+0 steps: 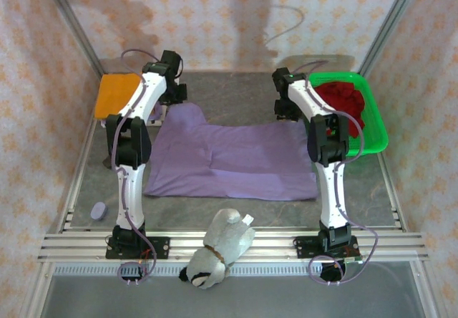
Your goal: Fold and stack the t-shirts
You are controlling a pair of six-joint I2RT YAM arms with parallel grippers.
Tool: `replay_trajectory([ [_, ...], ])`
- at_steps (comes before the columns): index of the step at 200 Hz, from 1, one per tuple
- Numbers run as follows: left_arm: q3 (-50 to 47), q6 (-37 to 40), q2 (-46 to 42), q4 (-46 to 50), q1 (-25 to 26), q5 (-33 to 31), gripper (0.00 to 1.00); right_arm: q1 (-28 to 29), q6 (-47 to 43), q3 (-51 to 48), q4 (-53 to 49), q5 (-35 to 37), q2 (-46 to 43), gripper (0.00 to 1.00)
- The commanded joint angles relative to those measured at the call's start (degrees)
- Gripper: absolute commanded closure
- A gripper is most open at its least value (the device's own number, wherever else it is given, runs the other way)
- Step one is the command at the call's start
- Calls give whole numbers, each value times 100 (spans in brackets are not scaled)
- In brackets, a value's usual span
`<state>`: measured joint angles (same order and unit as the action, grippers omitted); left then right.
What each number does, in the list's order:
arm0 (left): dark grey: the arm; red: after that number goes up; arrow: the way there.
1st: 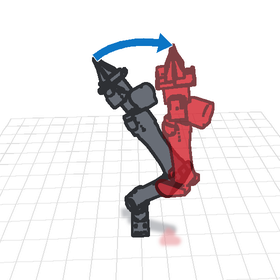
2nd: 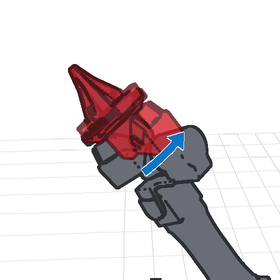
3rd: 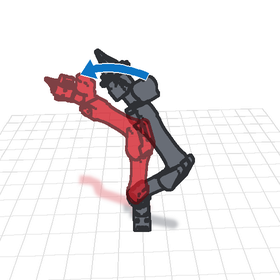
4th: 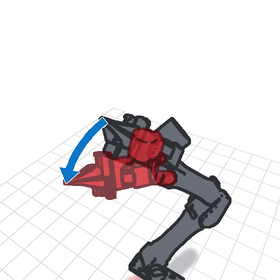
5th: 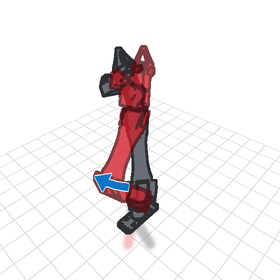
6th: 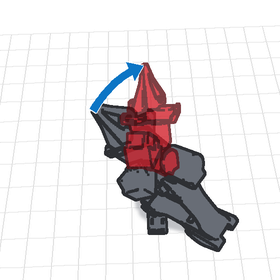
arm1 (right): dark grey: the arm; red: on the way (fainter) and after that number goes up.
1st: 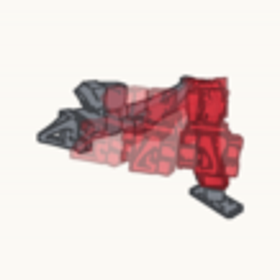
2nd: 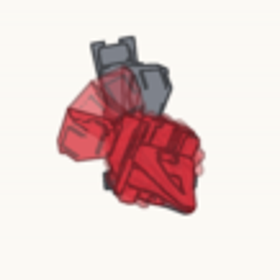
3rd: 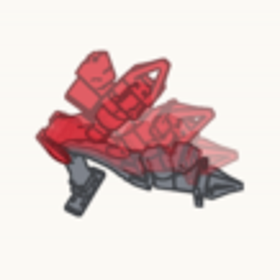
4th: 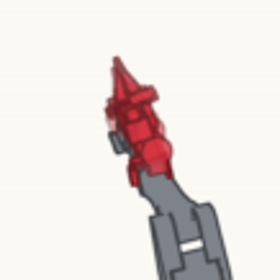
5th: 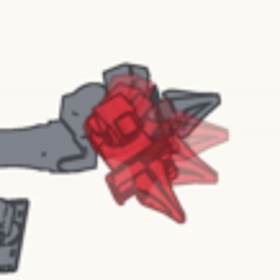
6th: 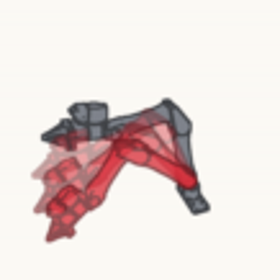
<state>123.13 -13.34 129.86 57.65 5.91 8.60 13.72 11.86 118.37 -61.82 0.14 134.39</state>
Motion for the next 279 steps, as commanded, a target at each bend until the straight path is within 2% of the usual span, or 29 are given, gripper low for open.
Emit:
replay_trajectory([
  [1,-104,95,-448,98,15,-5,100,-8,-169,187,-8,93,108,67],
  [25,-161,128,-535,135,10,-3,100,-122,-248,228,31,-381,289,68],
  [70,-359,192,-746,135,6,-43,100,-202,-516,178,-9,-624,497,74],
  [133,-507,183,-1030,165,6,-78,100,-198,-666,123,-85,-527,269,95],
  [163,-640,175,-1279,212,6,-144,100,-196,-599,-116,-68,-421,-180,99],
  [279,-3143,87,-3338,-141,-10,-220,100,-156,135,-3326,865,-488,-2649,100],
])
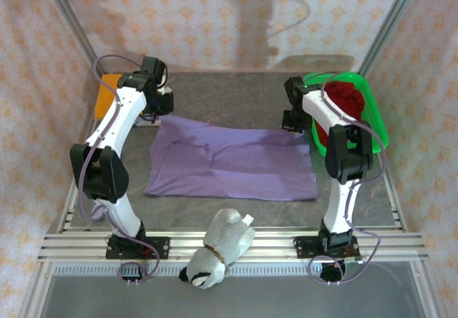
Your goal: Fold and stack the t-shirts
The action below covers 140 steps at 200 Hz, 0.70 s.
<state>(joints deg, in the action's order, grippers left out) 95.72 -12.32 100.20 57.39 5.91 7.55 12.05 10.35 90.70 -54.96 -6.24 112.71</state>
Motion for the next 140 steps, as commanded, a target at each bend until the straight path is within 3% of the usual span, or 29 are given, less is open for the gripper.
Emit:
replay_trajectory([
  [1,-426,-16,-384,-119,-11,-114,100,9,298,-595,187,150,-501,100],
  [72,-1415,-60,-1207,0,-11,-135,100,343,893,-2126,372,397,-1593,100],
  [115,-2155,-86,-1188,-24,-11,-105,100,510,1081,-2595,377,361,-1490,96],
  [124,-2307,-106,-1188,-67,-11,-90,100,526,1089,-2622,327,387,-1446,91],
  [140,-2549,-184,-1179,-111,-11,78,100,535,1103,-2618,173,375,-1431,75],
])
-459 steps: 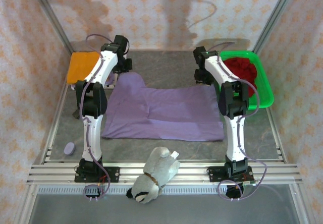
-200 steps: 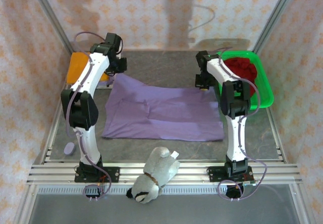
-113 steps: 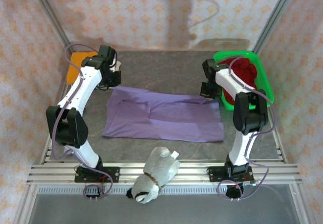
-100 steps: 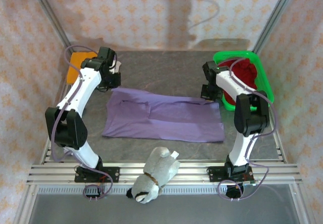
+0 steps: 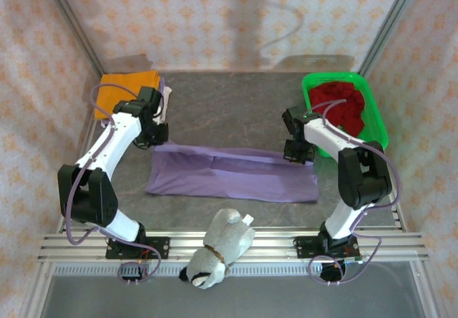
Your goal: Fold and stack the t-shirts
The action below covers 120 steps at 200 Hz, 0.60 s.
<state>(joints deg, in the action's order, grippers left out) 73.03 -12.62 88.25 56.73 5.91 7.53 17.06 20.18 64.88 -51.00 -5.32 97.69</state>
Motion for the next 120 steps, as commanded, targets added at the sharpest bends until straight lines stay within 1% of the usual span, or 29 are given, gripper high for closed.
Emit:
replay_trajectory([
  [1,-294,-162,17,-47,-11,99,100,34,119,-37,-233,280,64,74],
  [14,-461,-259,0,-57,-5,195,91,50,148,-28,-340,260,-67,64],
  [29,-596,-319,-51,-30,-10,149,89,67,187,4,-519,216,-353,57],
  [44,-710,-342,-116,-5,-11,115,83,73,245,37,-680,176,-670,52],
  [54,-753,-359,-102,74,-19,144,75,70,258,91,-809,147,-820,51],
  [68,-809,-421,-75,175,-17,263,72,74,233,153,-923,111,-930,50],
  [107,-1198,-700,-250,148,-20,399,71,69,188,259,-993,39,-948,50],
  [120,-1228,-737,-297,67,-19,490,68,70,188,291,-944,-65,-945,50],
])
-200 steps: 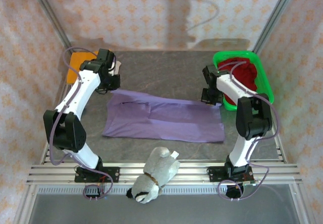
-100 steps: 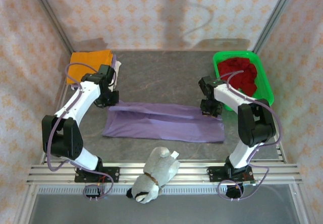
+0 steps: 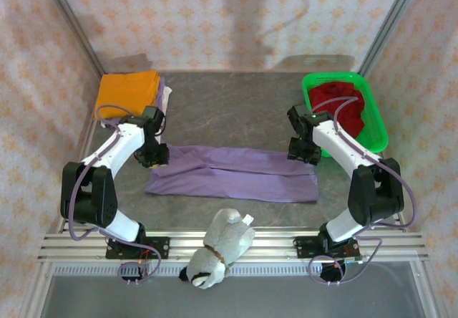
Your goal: Fold and stack the t-shirts
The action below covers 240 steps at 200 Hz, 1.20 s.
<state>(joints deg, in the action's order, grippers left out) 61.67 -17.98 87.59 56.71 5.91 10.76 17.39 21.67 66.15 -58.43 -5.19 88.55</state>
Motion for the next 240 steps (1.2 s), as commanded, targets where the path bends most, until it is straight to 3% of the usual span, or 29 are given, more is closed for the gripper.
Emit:
replay_trajectory([
  [1,-93,-199,-233,60,-15,169,68,37,39,167,-198,-87,-31,50],
  [22,35,-199,-176,-133,-12,408,61,38,26,236,-107,-268,20,50],
  [41,270,-62,108,-381,-9,1219,60,39,29,325,-50,-418,89,50],
  [57,560,86,467,-422,77,1530,60,40,48,380,-2,-524,148,50],
  [102,998,313,1001,-435,226,826,60,124,214,409,306,-1070,189,50],
  [133,1260,327,1262,-568,219,1259,59,450,539,387,1111,-1905,470,50],
  [166,1242,225,1656,-907,405,2043,43,765,669,879,1176,-1915,1030,50],
  [208,1214,363,1926,-1035,532,1944,44,784,587,1133,1014,-1853,1149,50],
  [240,1190,315,1879,-1138,562,1478,50,784,550,1077,939,-1789,1077,50],
])
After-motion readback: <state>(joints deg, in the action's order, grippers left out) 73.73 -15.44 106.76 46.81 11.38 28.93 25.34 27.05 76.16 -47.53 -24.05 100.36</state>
